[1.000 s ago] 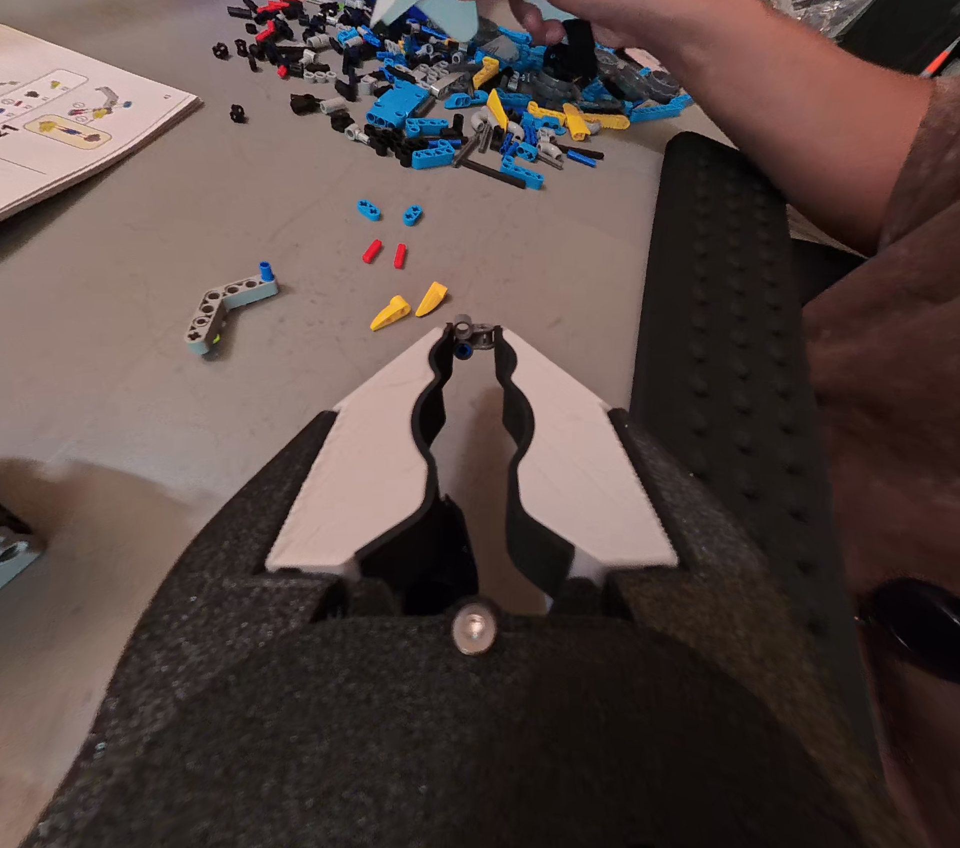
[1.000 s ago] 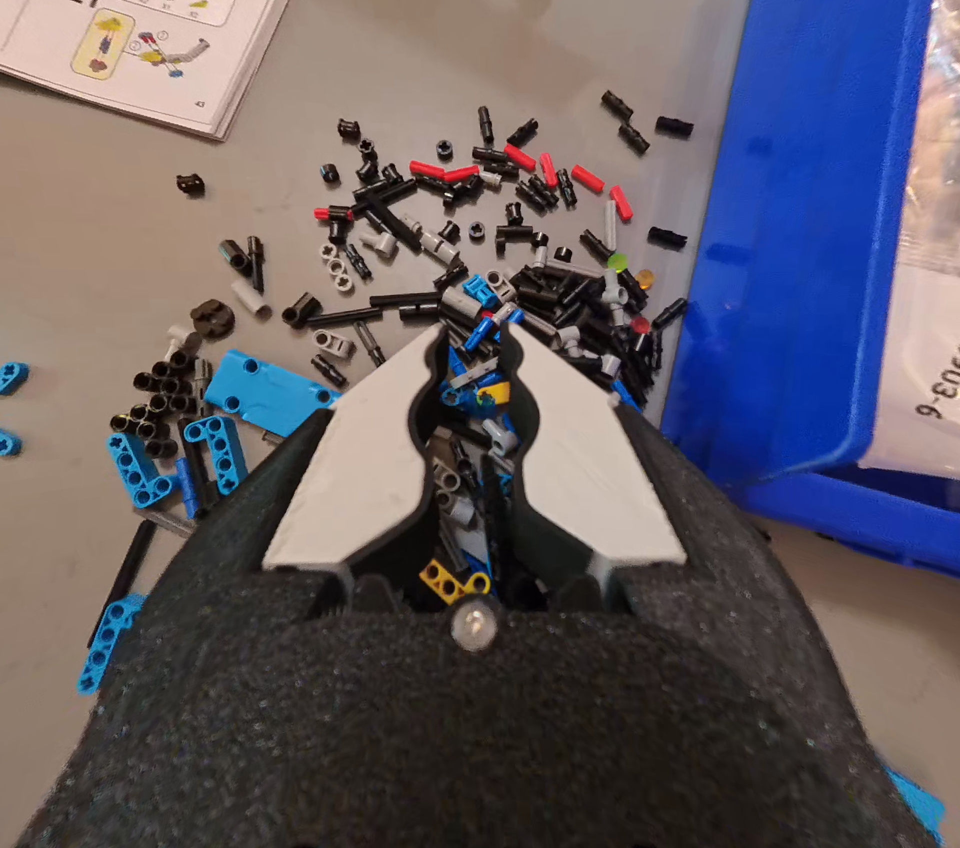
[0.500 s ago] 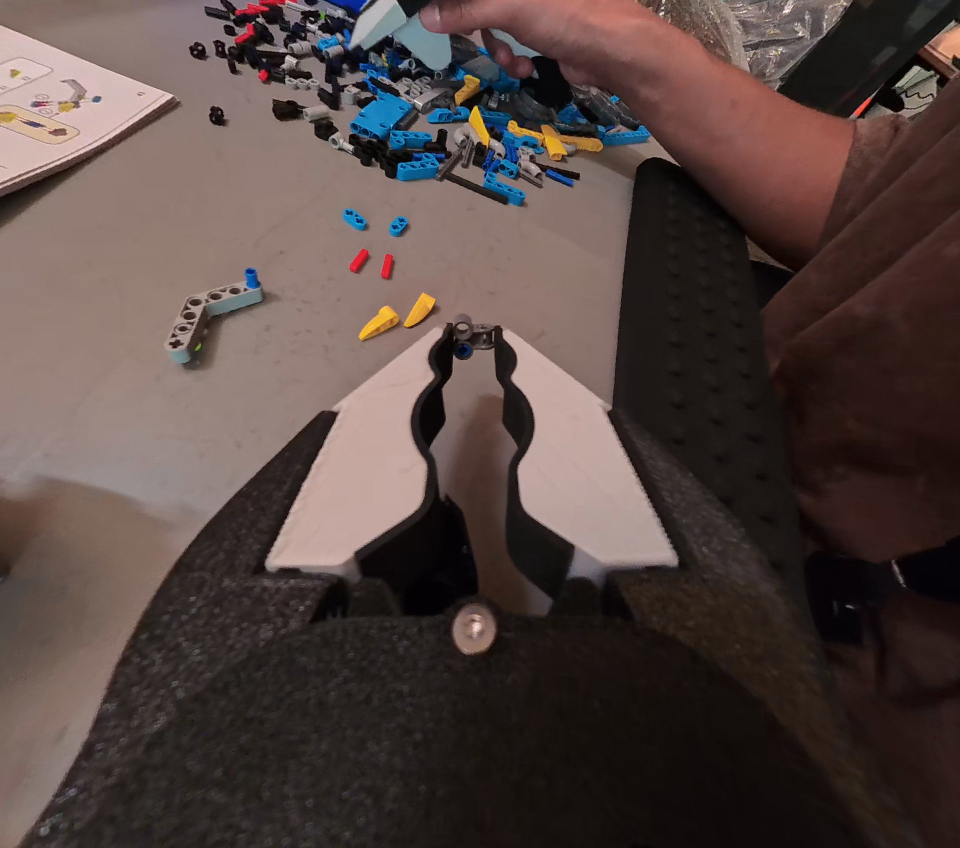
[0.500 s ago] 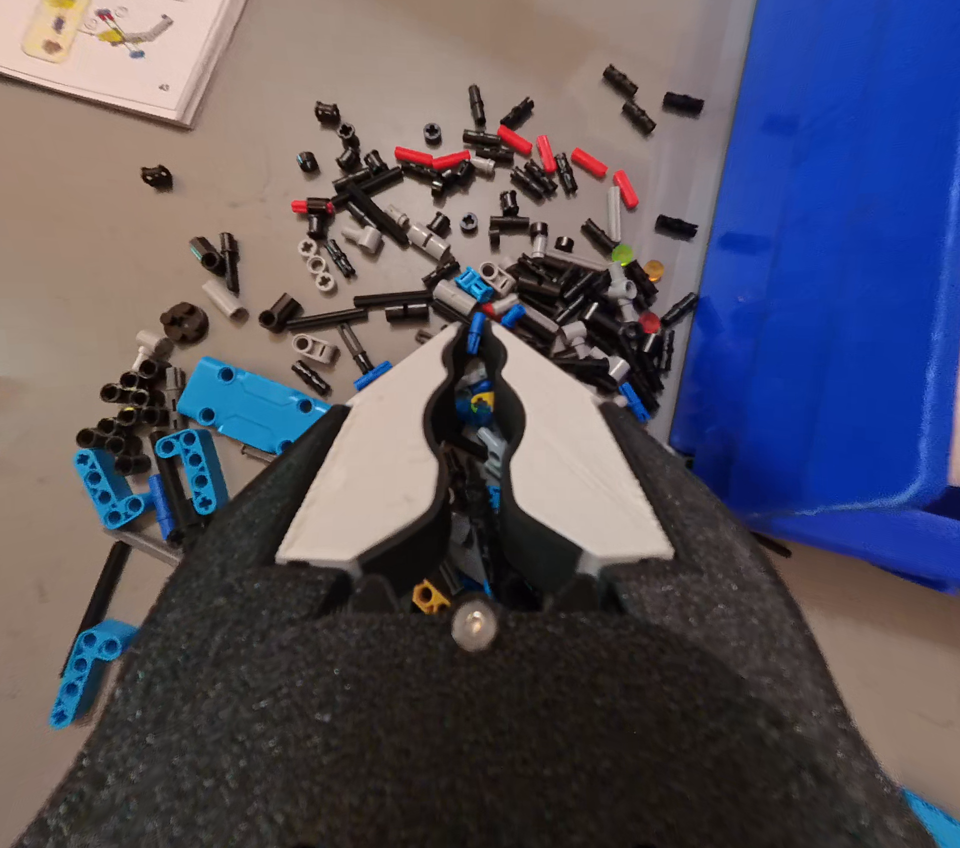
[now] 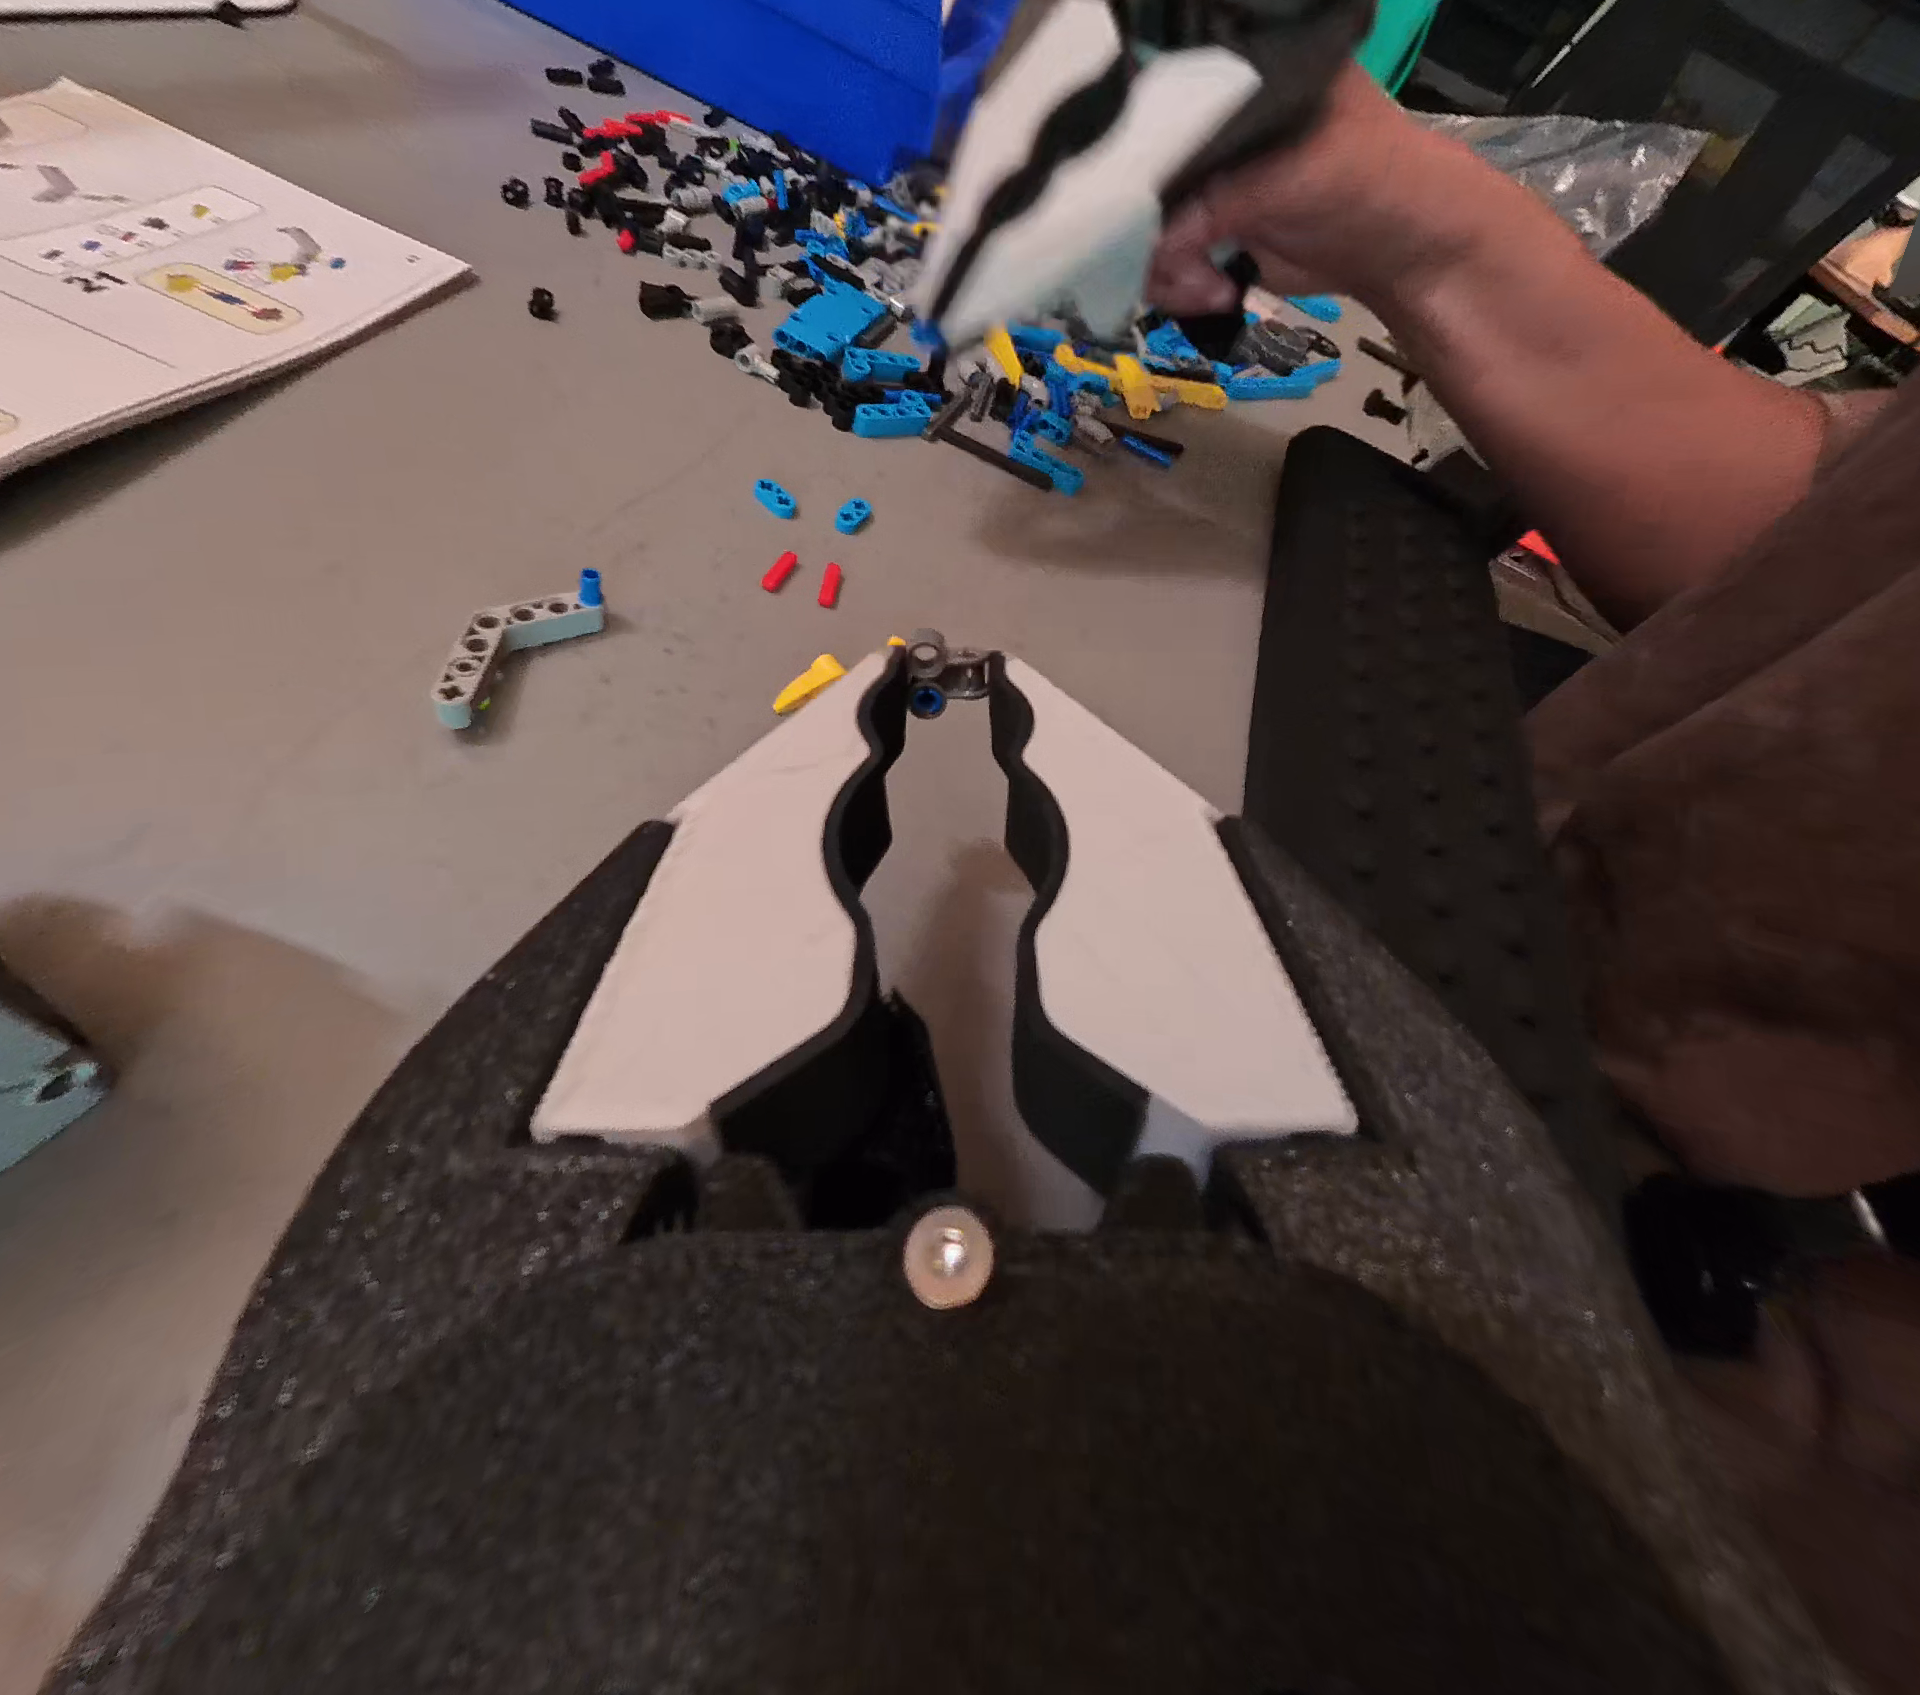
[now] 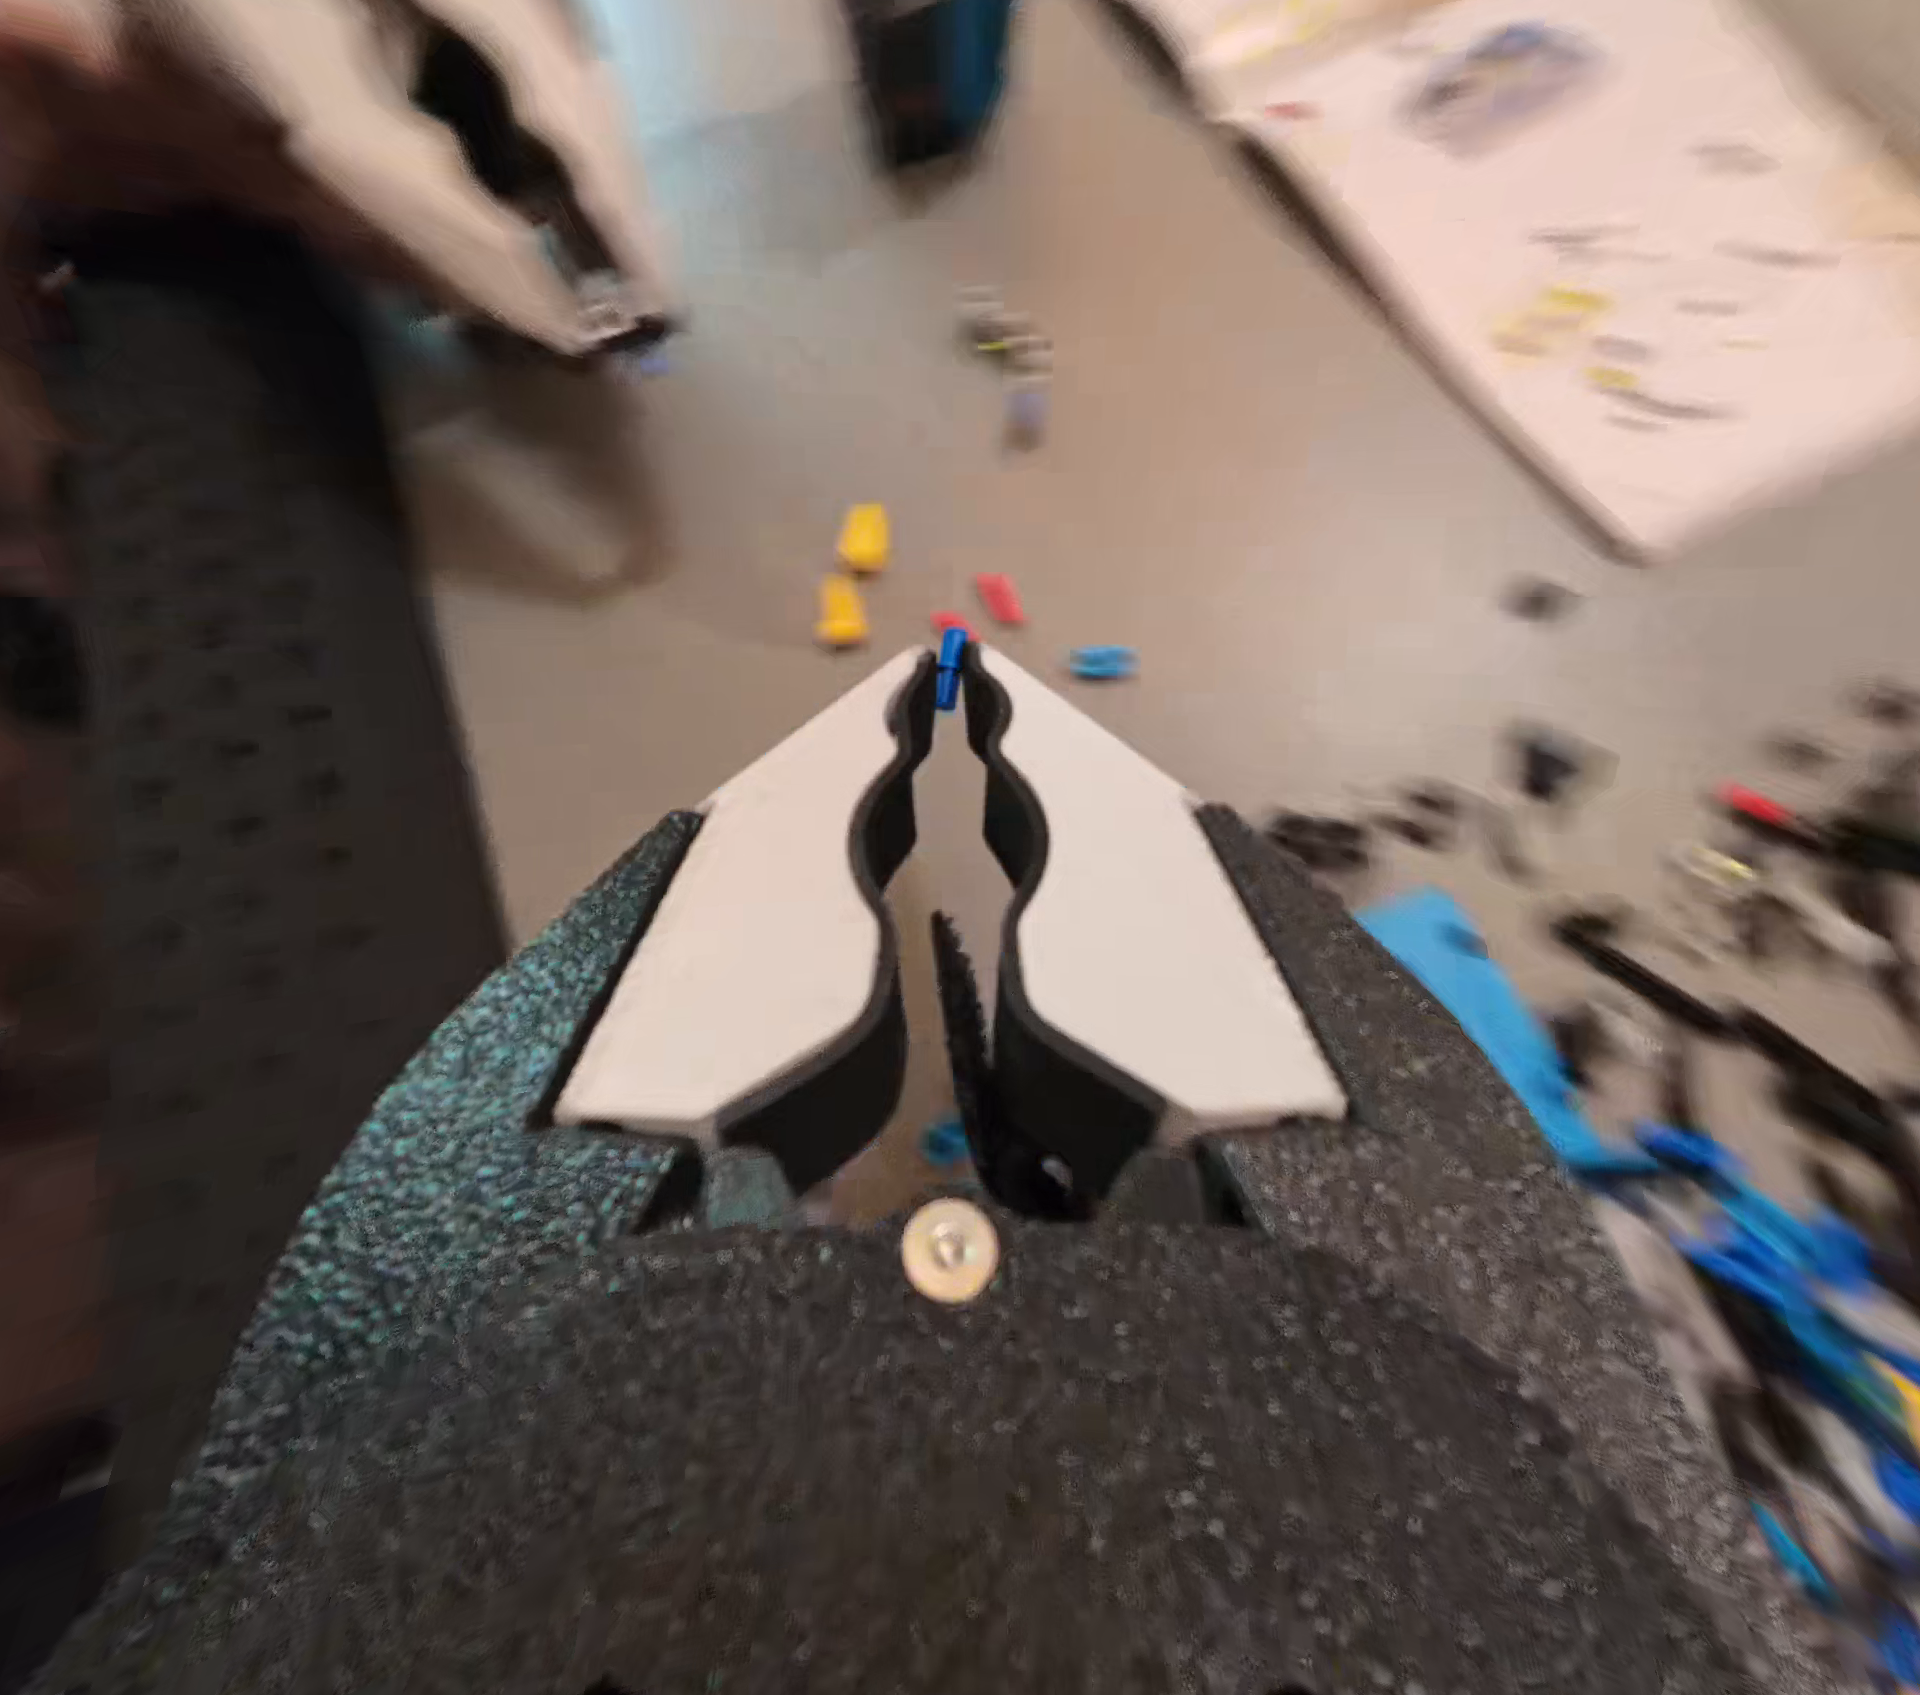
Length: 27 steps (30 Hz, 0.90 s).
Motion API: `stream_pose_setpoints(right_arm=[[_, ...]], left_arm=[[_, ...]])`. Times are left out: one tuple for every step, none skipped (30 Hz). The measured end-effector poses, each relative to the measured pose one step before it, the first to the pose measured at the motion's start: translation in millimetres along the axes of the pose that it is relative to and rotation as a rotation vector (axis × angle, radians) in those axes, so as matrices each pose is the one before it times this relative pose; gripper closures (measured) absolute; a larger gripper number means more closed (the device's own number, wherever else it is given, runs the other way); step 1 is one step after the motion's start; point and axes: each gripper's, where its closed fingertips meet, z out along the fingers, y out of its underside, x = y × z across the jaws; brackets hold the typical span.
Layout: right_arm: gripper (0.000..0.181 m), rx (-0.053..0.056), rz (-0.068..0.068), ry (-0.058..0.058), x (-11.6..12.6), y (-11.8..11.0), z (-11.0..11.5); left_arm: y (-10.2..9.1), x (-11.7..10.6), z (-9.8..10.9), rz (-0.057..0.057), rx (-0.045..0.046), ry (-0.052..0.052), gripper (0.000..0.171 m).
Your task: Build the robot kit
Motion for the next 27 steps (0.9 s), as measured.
stream_pose_setpoints(right_arm=[[0.176, -0.0447, -0.0363, -0.0436, -20.12, 2.63, 12.33], [0.176, -0.0069, -0.0376, -0.0022, -12.3, -3.52, 10.04], [0.177, 0.0386, -0.0211, -0.0164, -12.27, -10.76, 6.07], [0.177, 0.0605, 0.0003, -0.0324, -11.99, -14.44, 2.87], [0.177, 0.0646, 0.0047, -0.0214, -8.54, -14.62, 0.89], [0.177, 0.0505, -0.006, -0.0037, -5.16, -11.98, -0.03], [0.177, 0.031, -0.0305, 0.0099, -3.94, -8.75, -0.54], [0.177, 0.0212, -0.0644, 0.03, -2.27, -7.45, -0.94], [0.177, 0.015, -0.0874, 0.0336, -2.53, -6.64, -1.06], [0.177, 0.0068, -0.0915, 0.0352, -1.79, -5.68, -1.17], [0.177, -0.0117, -0.069, 0.0186, -2.97, -3.12, -0.84], [0.177, -0.0148, -0.0375, 0.0029, -3.75, -2.47, -0.15], [0.177, -0.0074, -0.0339, 0.0107, -1.97, -2.51, 0.07], [0.176, 0.0006, -0.0478, 0.0224, 0.48, -2.77, 0.12], [0.177, 0.012, -0.0539, 0.0074, -1.52, -3.42, 0.27], [0.177, -0.0068, -0.0365, 0.0043, -1.24, -0.49, 0.37], [0.177, -0.0147, -0.0187, 0.0109, 0.02, -0.04, -0.61], [0.177, 0.0044, -0.0109, -0.008, -2.46, -2.65, -1.06], [0.177, 0.0044, 0.003, -0.0226, -4.2, -2.65, -0.56], [0.177, -0.0155, 0.0059, -0.0072, -1.57, 0.68, 0.04], [0.177, -0.0219, -0.0047, -0.0083, -1.68, 2.5, 1.02], [0.177, -0.0314, -0.0053, -0.0051, -1.28, 3.68, 0.96], [0.177, -0.0261, -0.0013, -0.0089, -2.05, 2.64, 0.48], [0.177, -0.0115, 0.0024, -0.0063, -1.29, 0.72, -0.32], [0.177, -0.0041, 0.0085, -0.0067, -0.72, 0.53, -0.56], [0.177, -0.007, 0.0155, -0.0078, -0.26, 1.56, -0.08], [0.177, -0.0115, 0.0172, -0.0141, -1.28, 2.66, 0.3]], left_arm=[[-1.03, -0.83, -1.16, 0.0087, 0.00791, -0.0092, 0.157], [-1.57, 1.28, -1.23, 0.0102, 0.01127, 0.0032, 0.157], [-3.07, 3.82, -1.45, 0.0094, 0.01993, 0.0177, 0.157], [-4.8, 5.87, -1.6, 0.0102, 0.02931, 0.0281, 0.157], [-6.34, 7.35, -2.01, 0.0087, 0.03694, 0.038, 0.157], [-6.97, 7.75, -2.21, 0.0007, 0.03896, 0.0432, 0.157], [-6.37, 6.55, -2.12, -0.0088, 0.03423, 0.0387, 0.157], [-5.07, 4.82, -2.03, -0.0167, 0.02742, 0.032, 0.157], [-3.64, 3.8, -1.65, -0.0243, 0.02097, 0.0291, 0.157], [-2.92, 2.59, -1.29, -0.0282, 0.01755, 0.0245, 0.157], [-2.85, 2.26, -1.06, -0.0261, 0.01653, 0.0221, 0.157], [-2.35, 3.1, -0.68, -0.0224, 0.01388, 0.0262, 0.158], [-1.75, 3.82, -0.37, -0.0207, 0.01053, 0.0293, 0.158], [-0.89, 3.44, 0.22, -0.0202, 0.00621, 0.0265, 0.157], [0.29, 2.16, 0.44, -0.0186, 0.00058, 0.0195, 0.157], [0.74, 0.4, 0.36, -0.0122, -0.00189, 0.0074, 0.157], [0.6, -0.28, 0.21, -0.0043, -0.00358, 0.001, 0.157], [0.79, 0.36, 0.4, 0.001, -0.00516, 0.0018, 0.157], [1.09, 0.68, 0.61, 0.0062, -0.00636, 0.0011, 0.157], [1.2, 0.66, 0.48, 0.0081, -0.00701, -0.0002, 0.157], [1.81, -0.83, 0.55, 0.0064, -0.01128, -0.0072, 0.158], [3.34, -1.68, 0.75, 0.0083, -0.01986, -0.012, 0.158], [3.11, -0.88, 0.9, 0.0111, -0.01872, -0.0077, 0.158], [1.61, 0.11, 0.73, 0.0113, -0.01068, -0.0041, 0.158], [1.07, 0.4, 0.65, 0.013, -0.00744, -0.0036, 0.158], [1.94, 0.0, 0.99, 0.0166, -0.01195, -0.0072, 0.158], [2.56, -0.57, 1.22, 0.0214, -0.01534, -0.0125, 0.158]])
